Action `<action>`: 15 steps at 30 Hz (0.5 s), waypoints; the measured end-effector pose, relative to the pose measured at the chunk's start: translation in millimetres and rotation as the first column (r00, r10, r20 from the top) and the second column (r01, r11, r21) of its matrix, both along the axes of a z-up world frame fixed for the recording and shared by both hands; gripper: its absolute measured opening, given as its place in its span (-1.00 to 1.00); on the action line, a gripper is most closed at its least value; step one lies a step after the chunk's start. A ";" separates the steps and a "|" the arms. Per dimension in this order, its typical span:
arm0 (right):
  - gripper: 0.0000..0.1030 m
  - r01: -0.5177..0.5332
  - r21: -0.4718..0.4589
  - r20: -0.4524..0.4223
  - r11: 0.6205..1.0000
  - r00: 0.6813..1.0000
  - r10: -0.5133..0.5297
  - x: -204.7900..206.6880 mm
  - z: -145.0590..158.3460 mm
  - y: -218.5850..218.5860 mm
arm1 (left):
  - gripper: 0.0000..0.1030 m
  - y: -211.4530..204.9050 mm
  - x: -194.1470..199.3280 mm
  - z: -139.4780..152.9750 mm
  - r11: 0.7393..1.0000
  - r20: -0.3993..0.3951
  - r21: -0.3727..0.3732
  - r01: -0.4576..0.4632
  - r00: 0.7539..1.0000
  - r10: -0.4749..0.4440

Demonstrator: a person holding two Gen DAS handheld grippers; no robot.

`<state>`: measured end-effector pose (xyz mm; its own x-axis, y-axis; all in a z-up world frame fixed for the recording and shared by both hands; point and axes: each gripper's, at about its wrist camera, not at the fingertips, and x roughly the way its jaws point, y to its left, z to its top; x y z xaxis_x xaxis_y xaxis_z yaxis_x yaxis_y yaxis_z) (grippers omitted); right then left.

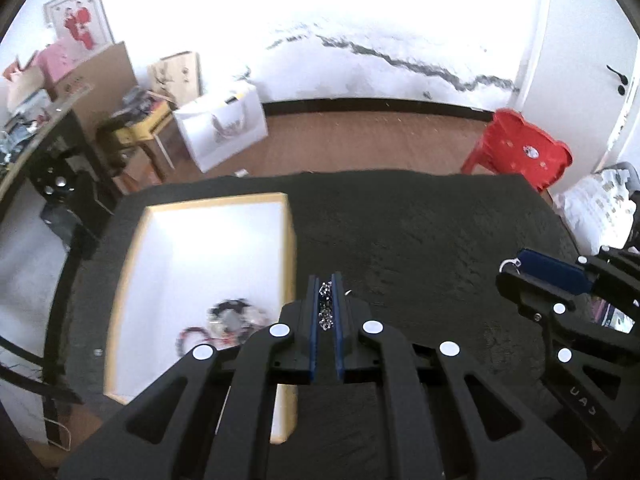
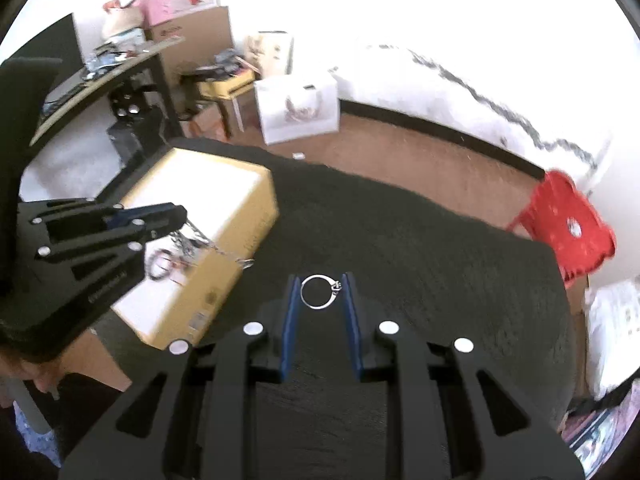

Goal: Organize jewelry
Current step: 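Carry the chain with the left tool over the box while the right tool carries the ring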

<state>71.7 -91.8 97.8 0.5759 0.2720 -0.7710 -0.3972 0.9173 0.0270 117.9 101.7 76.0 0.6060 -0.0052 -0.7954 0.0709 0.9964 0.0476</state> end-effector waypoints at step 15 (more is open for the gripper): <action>-0.58 -0.182 0.000 0.018 0.983 0.983 0.182 -17.1 58.8 147.2 | -0.88 122.9 -43.6 38.1 0.987 0.009 0.056 -0.151 0.989 0.150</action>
<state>54.6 55.3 156.7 0.5304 0.3752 -0.7601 -0.5582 0.8295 0.0199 74.3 224.6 114.1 0.6002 0.1311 -0.7891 -0.0800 0.9914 0.1038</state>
